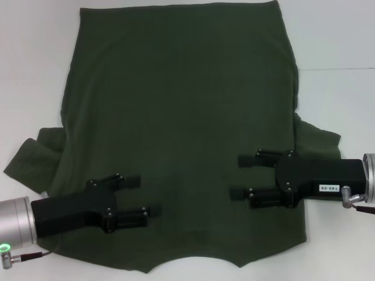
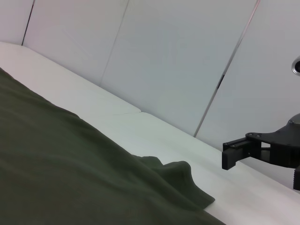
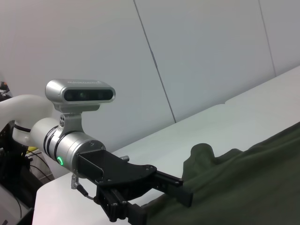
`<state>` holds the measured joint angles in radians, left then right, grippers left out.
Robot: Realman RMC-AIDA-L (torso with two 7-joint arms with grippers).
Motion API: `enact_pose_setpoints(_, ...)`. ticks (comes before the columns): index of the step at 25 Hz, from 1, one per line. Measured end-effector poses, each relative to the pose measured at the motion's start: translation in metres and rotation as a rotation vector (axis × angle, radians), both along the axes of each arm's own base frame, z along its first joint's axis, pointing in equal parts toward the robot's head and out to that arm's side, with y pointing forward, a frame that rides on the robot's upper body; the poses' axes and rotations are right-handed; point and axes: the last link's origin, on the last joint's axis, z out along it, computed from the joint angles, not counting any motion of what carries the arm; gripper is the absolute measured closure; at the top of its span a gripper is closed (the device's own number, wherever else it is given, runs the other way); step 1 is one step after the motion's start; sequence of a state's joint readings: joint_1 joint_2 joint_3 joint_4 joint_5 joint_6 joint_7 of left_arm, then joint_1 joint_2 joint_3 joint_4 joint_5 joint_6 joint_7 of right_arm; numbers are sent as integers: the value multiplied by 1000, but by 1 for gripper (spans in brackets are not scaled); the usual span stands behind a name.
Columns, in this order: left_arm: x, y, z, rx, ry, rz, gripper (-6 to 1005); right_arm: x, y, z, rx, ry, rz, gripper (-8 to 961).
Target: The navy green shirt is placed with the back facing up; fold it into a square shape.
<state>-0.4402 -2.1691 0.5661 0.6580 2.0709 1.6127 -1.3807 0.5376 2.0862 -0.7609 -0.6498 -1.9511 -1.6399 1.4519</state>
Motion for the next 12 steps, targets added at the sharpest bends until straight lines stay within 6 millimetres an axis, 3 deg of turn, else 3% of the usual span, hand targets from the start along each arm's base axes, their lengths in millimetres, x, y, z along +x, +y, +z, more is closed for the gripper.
enact_pose_setpoints(12, 0, 0, 0, -1, -1, 0, 49, 0, 0, 0, -2, 1, 2, 33)
